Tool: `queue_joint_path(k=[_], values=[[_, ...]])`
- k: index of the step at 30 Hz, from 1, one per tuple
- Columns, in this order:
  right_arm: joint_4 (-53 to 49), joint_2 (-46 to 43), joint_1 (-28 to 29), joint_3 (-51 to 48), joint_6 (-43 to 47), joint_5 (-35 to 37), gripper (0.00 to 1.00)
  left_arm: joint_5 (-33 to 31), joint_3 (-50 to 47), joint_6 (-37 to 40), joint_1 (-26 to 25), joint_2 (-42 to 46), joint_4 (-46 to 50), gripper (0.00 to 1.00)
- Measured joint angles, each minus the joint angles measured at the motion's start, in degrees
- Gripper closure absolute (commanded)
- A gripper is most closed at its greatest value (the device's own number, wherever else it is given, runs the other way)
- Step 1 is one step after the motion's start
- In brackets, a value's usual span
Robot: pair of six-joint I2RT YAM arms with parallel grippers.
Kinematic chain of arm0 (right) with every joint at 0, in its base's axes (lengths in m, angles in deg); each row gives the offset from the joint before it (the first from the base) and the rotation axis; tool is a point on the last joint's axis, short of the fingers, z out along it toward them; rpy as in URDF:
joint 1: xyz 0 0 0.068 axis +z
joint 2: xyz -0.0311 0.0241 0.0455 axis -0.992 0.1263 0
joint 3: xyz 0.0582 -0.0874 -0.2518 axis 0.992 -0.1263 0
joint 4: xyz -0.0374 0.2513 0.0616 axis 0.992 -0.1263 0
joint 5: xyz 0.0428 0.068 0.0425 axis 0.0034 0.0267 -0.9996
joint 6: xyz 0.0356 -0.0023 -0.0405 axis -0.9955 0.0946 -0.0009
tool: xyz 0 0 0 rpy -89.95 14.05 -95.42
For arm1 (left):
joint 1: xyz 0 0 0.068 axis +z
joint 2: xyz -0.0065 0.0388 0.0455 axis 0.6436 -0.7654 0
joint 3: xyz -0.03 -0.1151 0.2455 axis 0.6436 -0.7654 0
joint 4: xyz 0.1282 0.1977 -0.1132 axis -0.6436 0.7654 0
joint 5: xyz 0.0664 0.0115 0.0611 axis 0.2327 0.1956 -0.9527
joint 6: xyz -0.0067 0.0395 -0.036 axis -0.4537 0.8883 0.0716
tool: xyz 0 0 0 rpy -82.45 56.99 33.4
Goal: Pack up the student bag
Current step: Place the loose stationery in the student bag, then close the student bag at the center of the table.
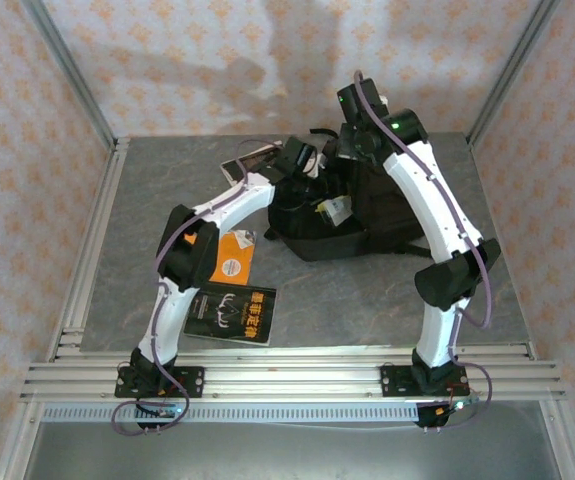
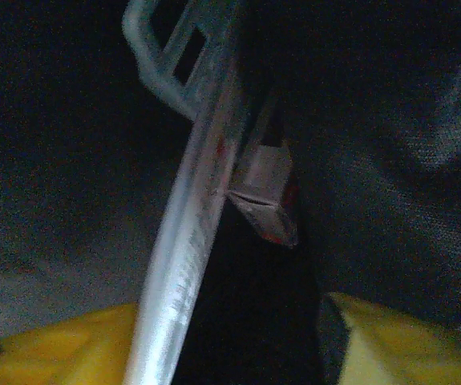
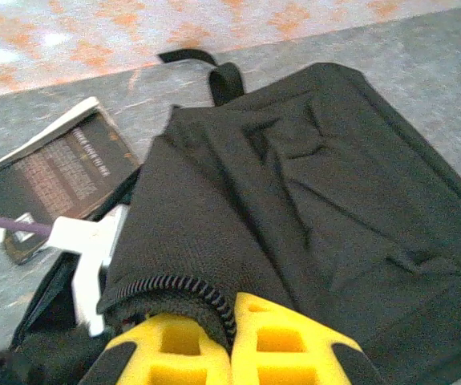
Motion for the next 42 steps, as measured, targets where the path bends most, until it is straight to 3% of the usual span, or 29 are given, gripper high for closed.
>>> queue_joint_path(k=[4, 7, 12, 14, 16, 17, 19, 20, 23, 27, 31, 35, 42], values=[[1.7, -0.5, 0.0, -3.0, -2.8, 7.6, 1.00, -4.0, -0.3, 3.2, -0.2, 3.6, 6.6, 0.29], [2.0, -0.5, 0.0, -3.2, -3.9, 12.4, 1.00, -7.1, -5.9, 4.3, 0.8, 11.9, 8.5, 0.29], [4.1, -0.7, 0.0, -5.0, -4.1, 12.0, 1.00, -13.2, -17.0, 4.5, 4.3, 29.2, 10.8, 0.30], [6.3, -0.9, 0.0, -7.8, -3.7, 7.7, 0.84, -16.7, -20.7, 4.4, 5.8, 34.9, 12.6, 0.30], [8.2, -0.9, 0.5, -10.4, -2.4, 2.4, 0.50, -20.3, -25.5, 4.4, 7.0, 40.3, 14.5, 0.30], [8.4, -0.7, 1.1, -10.9, -1.7, 0.6, 0.40, -21.6, -27.7, 4.4, 7.5, 42.2, 15.2, 0.30], [8.9, -0.1, 3.7, -11.4, 0.3, -1.6, 0.27, -24.4, -34.0, 4.1, 8.4, 47.0, 17.5, 0.30], [9.2, -0.1, 5.4, -11.9, 1.5, -1.9, 0.26, -25.2, -36.8, 3.8, 8.8, 48.8, 18.3, 0.30], [9.9, -0.2, 11.3, -13.6, 3.5, -2.8, 0.29, -27.2, -44.9, 3.2, 10.1, 53.3, 21.3, 0.30], [10.6, -2.5, 16.7, -18.9, 5.9, -6.7, 0.47, -29.9, -54.0, 3.1, 11.3, 59.1, 24.9, 0.30], [11.2, -7.3, 20.4, -25.8, 7.4, -13.7, 0.72, -31.7, -61.4, 3.1, 14.8, 65.1, 27.1, 0.30], [12.7, -9.7, 25.1, -32.2, 9.1, -22.3, 1.00, -32.6, -65.9, 3.1, 17.2, 65.7, 27.4, 0.30], [16.3, -6.9, 32.0, -47.6, 9.0, -29.1, 1.00, -32.8, -69.6, 2.6, 18.4, 60.8, 26.2, 0.30]])
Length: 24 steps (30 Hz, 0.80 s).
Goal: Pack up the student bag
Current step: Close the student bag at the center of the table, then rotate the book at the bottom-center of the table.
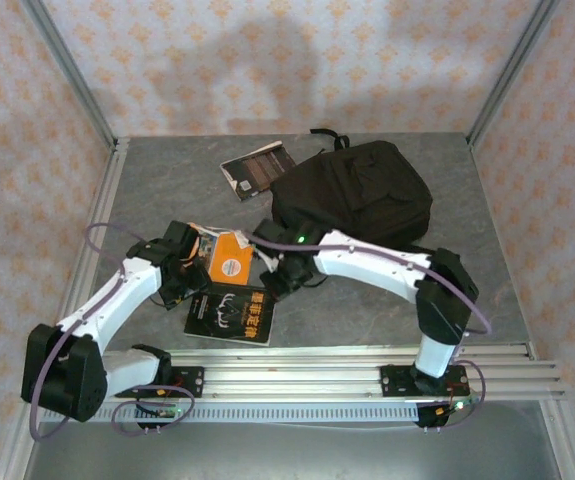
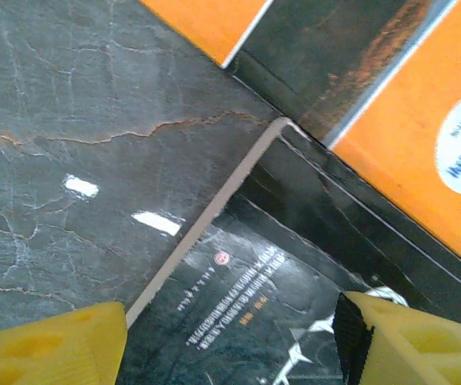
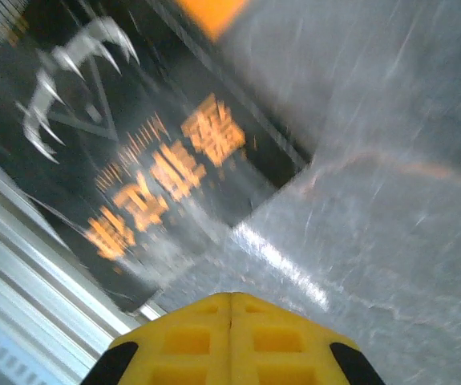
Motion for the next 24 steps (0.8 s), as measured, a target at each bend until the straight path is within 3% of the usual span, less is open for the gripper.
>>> queue_joint_path(k=[8, 15, 24], values=[[4.8, 1.9, 1.1, -9.8, -3.6, -0.8, 1.00, 0.3, -2.0, -0.4, 0.6, -4.5, -3.0, 0.32], [8.5, 7.6, 1.1, -8.2, -4.6, -0.8, 1.00, 2.6, -2.2, 0.4, 0.7, -8.9, -6.0, 0.36], [5.8, 11.6, -1.0, -2.5, -4.6, -0.6, 1.00, 5.1, -2.6, 1.8, 1.3, -10.1, -7.6, 0.41]])
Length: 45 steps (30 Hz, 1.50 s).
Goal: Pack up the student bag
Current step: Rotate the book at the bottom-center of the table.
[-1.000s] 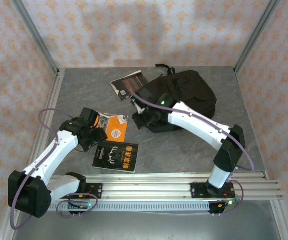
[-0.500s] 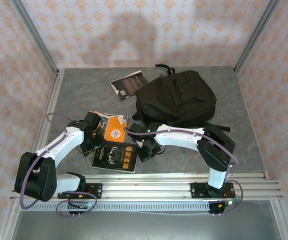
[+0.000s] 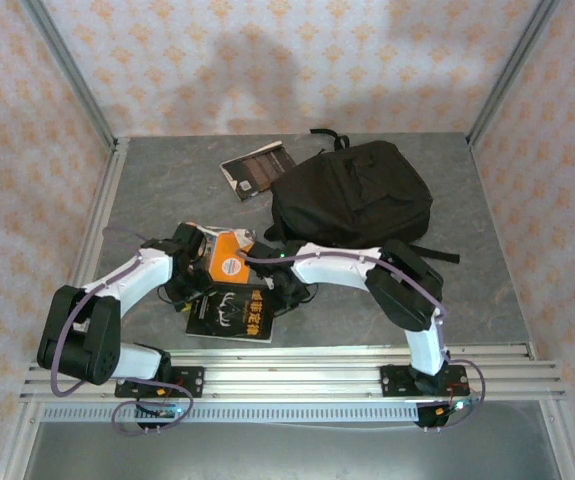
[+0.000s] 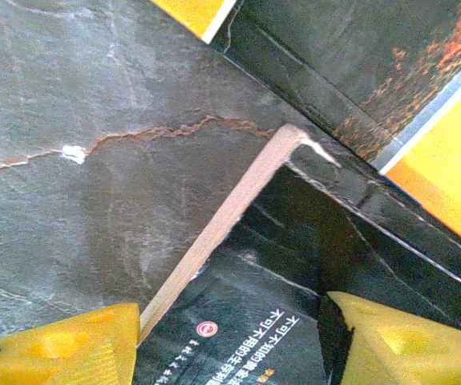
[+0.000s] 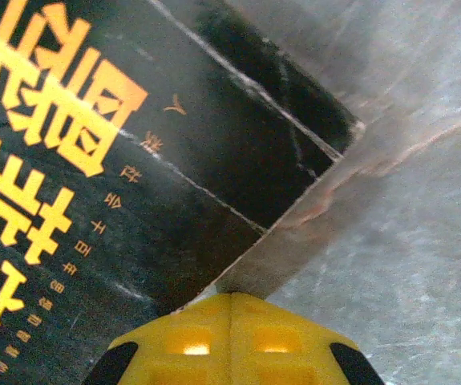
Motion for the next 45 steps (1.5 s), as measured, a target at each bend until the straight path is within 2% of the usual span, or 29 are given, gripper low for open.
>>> queue_joint_path(k=[7, 11, 15, 17, 18, 19, 23, 25, 28, 35, 39, 45], values=[[-2.1, 6.0, -7.5, 10.1, 0.1, 1.7, 1.00, 4.7, -1.3, -0.7, 0.1, 0.5, -2.6, 0.45], [-1.5, 7.9, -9.8, 15.6, 0.0, 4.9, 1.00, 10.4, -2.0, -1.0, 0.1, 0.7, -4.2, 0.44], [-0.5, 7.5, -10.8, 17.9, -0.1, 10.3, 0.82, 15.2, -2.2, -1.0, -0.9, 0.9, -5.8, 0.45], [-0.8, 6.5, -10.9, 17.6, -0.9, 12.9, 0.73, 15.3, -1.6, 0.1, -1.8, 1.3, -4.5, 0.45], [-0.8, 5.3, -10.9, 16.9, -1.3, 13.9, 0.73, 13.7, -0.7, 0.8, -2.5, 2.2, -2.7, 0.45], [-0.6, 3.8, -10.9, 15.8, -1.8, 14.3, 0.73, 12.4, 0.0, 1.4, -2.9, 3.6, -1.4, 0.45], [2.3, -8.9, -10.9, 4.8, -3.5, 11.6, 0.86, 6.2, 5.5, 3.8, -3.2, 11.7, 2.7, 0.42], [4.2, -15.5, -11.0, -1.2, -4.0, 7.6, 0.93, 5.1, 8.0, 4.6, -3.2, 11.4, 2.4, 0.41], [6.5, -21.1, -10.2, -7.7, -4.8, 2.8, 1.00, 5.5, 9.3, 4.9, -3.3, 5.8, -0.1, 0.40], [8.3, -17.8, -3.3, -15.2, -6.5, 1.0, 1.00, 6.1, 15.0, 7.1, -4.6, -11.9, -2.6, 0.38], [9.8, -14.5, -2.7, -15.3, -8.0, 2.3, 1.00, 6.6, 18.5, 9.0, -5.7, -15.5, -3.7, 0.38], [9.7, -9.4, -2.5, -13.2, -9.0, 8.8, 1.00, 7.4, 18.6, 10.8, -8.3, -17.3, -4.5, 0.38]])
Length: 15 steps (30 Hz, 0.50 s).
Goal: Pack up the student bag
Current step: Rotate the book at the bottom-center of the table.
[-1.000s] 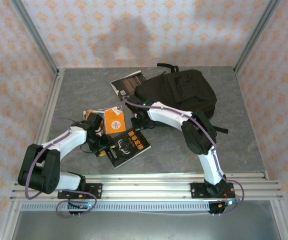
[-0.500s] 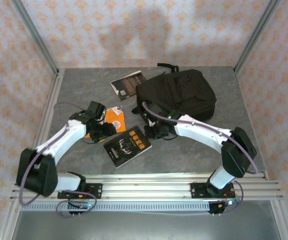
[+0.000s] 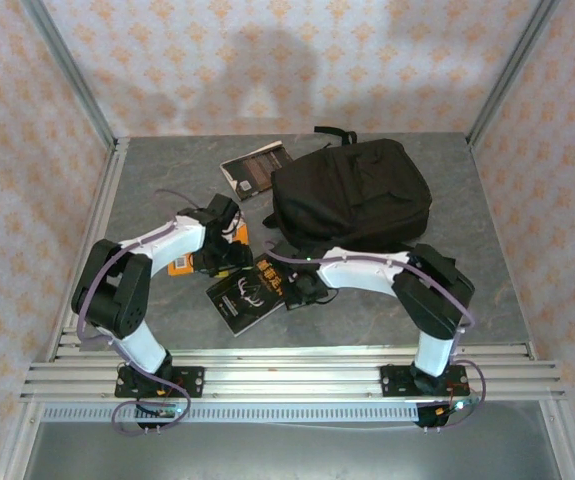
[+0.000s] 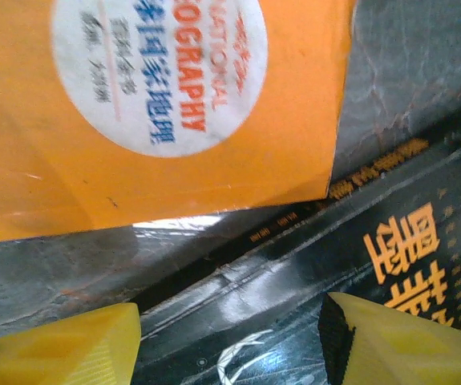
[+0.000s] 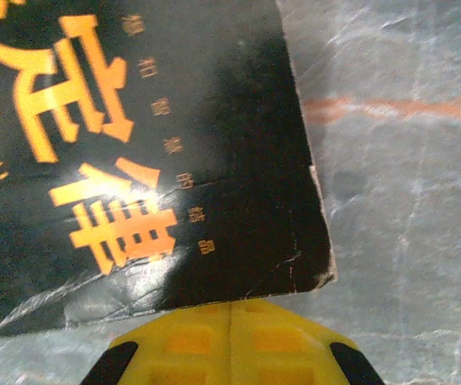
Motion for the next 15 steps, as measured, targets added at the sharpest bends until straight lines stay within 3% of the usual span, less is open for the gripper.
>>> queue_joint_path(k=[9, 15], values=[[-3.5, 4.0, -0.3, 5.2, -0.9, 10.2, 1.00, 0.0, -1.0, 1.6, -2.0, 0.0, 0.0, 0.39], [-4.2, 4.6, -5.1, 7.9, -0.9, 14.6, 1.00, 4.6, -2.6, -0.1, -4.6, 1.2, -1.0, 0.39]])
